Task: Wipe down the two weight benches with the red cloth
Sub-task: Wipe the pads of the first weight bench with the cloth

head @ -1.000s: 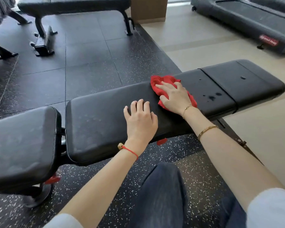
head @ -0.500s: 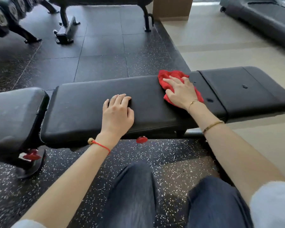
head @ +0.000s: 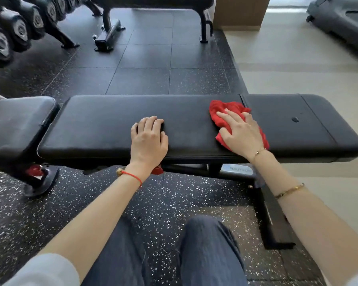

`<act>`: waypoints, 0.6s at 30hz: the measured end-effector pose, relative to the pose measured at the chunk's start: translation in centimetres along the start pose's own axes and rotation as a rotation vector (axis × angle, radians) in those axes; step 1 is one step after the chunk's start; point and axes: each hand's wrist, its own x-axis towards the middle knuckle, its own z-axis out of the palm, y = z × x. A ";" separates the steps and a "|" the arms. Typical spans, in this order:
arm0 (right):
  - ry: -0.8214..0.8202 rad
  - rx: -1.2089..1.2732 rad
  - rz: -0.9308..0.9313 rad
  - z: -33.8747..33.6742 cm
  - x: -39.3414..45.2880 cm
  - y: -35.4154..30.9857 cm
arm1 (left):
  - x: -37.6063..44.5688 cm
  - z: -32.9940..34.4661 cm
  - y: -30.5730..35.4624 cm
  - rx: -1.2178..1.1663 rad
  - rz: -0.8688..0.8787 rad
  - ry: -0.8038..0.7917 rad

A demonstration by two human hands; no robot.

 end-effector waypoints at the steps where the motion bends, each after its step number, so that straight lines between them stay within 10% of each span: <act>1: -0.017 -0.005 0.040 -0.1 1.3 0.3 | 0.0 0.1 0.1 0.012 0.000 0.001; 11: -0.093 0.054 -0.353 1.0 0.4 -4.7 | 0.0 0.1 0.3 0.023 0.002 0.067; 18: -0.044 0.022 -0.214 0.4 2.7 0.2 | 0.1 0.3 0.2 0.046 0.008 0.055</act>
